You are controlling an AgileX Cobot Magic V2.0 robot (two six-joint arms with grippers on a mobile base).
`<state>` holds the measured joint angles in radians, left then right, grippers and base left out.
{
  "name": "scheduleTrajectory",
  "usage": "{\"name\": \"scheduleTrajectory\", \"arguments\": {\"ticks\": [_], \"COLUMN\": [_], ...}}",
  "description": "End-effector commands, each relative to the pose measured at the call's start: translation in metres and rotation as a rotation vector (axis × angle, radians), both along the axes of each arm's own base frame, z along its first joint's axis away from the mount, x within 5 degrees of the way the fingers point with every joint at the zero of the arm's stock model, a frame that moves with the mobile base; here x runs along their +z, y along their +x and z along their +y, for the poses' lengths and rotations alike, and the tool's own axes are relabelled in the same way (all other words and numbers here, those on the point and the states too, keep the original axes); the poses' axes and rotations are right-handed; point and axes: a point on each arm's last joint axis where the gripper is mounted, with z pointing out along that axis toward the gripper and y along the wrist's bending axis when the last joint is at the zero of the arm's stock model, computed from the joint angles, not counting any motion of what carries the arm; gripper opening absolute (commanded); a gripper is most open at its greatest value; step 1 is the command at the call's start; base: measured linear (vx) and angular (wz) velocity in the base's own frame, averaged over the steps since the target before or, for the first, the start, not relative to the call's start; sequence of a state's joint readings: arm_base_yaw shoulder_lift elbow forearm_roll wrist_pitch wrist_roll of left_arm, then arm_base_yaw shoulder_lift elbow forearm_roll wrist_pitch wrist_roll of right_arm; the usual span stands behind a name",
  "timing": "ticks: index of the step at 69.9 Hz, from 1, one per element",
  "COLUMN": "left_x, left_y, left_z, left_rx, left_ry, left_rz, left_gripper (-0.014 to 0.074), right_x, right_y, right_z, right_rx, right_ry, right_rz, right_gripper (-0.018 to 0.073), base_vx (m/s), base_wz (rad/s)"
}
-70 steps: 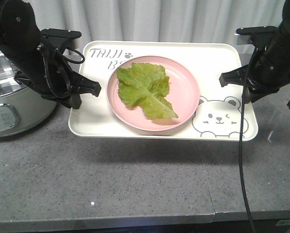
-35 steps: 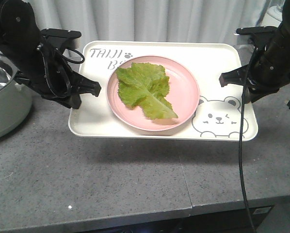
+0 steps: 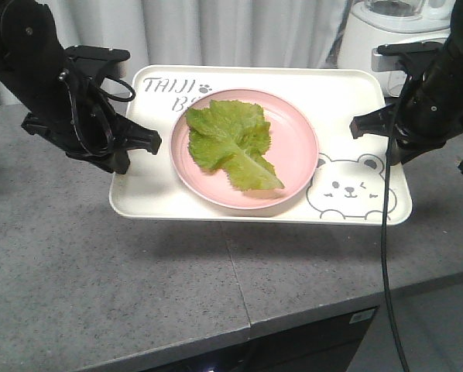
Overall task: Transfer vegetables to tray and serve
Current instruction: 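Hold the tray level with both grippers while the base turns, then drive the base away from the counter carrying the tray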
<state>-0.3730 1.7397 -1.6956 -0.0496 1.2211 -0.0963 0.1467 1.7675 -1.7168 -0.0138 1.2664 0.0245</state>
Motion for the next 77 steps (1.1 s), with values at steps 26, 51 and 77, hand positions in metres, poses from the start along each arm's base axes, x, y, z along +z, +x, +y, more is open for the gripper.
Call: {"name": "scheduleTrajectory", "arguments": {"ticks": [26, 51, 77], "left_x": [0.0371, 0.0371, 0.0371], "left_y": [-0.0111, -0.0111, -0.0111], "left_z": [-0.0089, -0.0089, -0.0089], "left_rx": [-0.038, -0.038, -0.038], "left_ry": [-0.130, -0.130, -0.130], "left_rz": [-0.140, -0.140, -0.140], "left_gripper": [-0.0006, -0.0006, -0.0006], "right_x": [0.0278, 0.0278, 0.0278], "right_y": [-0.0132, -0.0132, -0.0132], "right_z": [0.0070, 0.0070, 0.0070], "right_rx": [0.038, 0.038, 0.038], "right_ry": [0.061, 0.061, 0.061], "right_rz": [-0.060, -0.060, -0.060], "right_gripper": [-0.0006, -0.0006, -0.0006], "base_vx": [-0.01, -0.01, -0.01], "base_wz": [-0.29, -0.27, -0.29]}}
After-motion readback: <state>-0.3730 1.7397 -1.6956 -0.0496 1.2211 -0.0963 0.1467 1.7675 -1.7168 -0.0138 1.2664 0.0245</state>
